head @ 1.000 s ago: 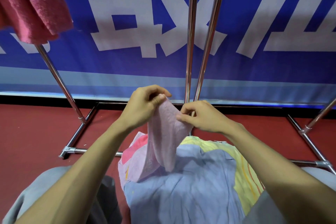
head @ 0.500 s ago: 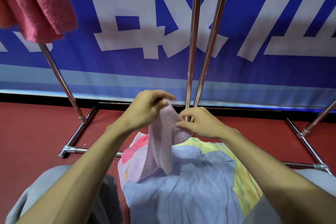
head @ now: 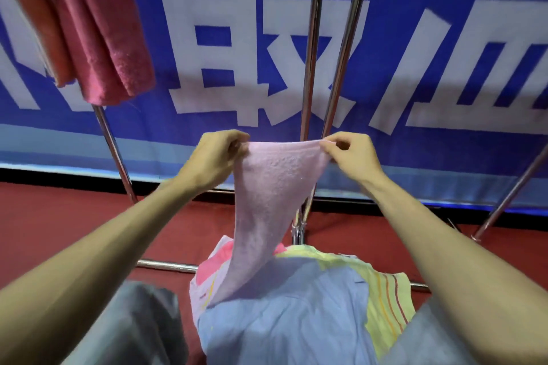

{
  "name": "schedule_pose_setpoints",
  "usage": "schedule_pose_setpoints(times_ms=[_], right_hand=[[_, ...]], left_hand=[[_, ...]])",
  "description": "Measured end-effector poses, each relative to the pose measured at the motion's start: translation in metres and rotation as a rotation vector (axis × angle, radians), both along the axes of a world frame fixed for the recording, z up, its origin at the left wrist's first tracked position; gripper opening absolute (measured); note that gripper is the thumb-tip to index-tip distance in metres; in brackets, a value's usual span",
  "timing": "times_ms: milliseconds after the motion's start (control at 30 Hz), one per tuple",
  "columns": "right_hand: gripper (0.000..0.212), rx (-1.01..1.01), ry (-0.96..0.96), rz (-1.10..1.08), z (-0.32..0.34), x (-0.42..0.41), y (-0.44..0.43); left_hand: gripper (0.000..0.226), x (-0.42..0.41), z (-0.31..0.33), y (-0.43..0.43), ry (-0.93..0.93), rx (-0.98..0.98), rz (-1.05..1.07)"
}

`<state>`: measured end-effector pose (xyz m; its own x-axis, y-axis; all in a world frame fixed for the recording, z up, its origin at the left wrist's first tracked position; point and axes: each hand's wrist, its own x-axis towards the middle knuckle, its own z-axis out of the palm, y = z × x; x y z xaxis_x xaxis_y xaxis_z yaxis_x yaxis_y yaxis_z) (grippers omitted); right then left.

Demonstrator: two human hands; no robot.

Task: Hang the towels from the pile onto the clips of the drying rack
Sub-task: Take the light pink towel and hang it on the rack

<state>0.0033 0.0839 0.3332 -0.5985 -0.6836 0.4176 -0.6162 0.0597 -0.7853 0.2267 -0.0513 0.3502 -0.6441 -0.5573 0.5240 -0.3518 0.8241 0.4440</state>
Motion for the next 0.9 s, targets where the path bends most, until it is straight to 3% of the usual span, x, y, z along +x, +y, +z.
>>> schedule_pose_setpoints(times_ms=[167,333,567,733,900], right_hand=[[0.018,-0.16,-0.037,0.079,0.082,0.017,0.007],[0.011,-0.313,0.071,-0.048,0.163,0.029,0.011],[0.009,-0.506,0.183,-0.148,0.27,0.044,0.031],[0.006,-0.475,0.221,-0.191,0.279,0.049,0.048],[0.008,-0.706,0.262,-0.248,0.296,0.054,0.074]], left_hand=[[0.017,0.012,0.089,0.002,0.08,-0.119,0.008],[0.015,0.025,0.157,0.012,0.263,-0.124,0.012],[0.011,0.037,0.257,0.023,0.436,-0.133,-0.156],[0.017,0.034,0.288,0.049,0.483,-0.262,-0.137],[0.015,0.025,0.302,0.07,0.501,-0.247,-0.098]])
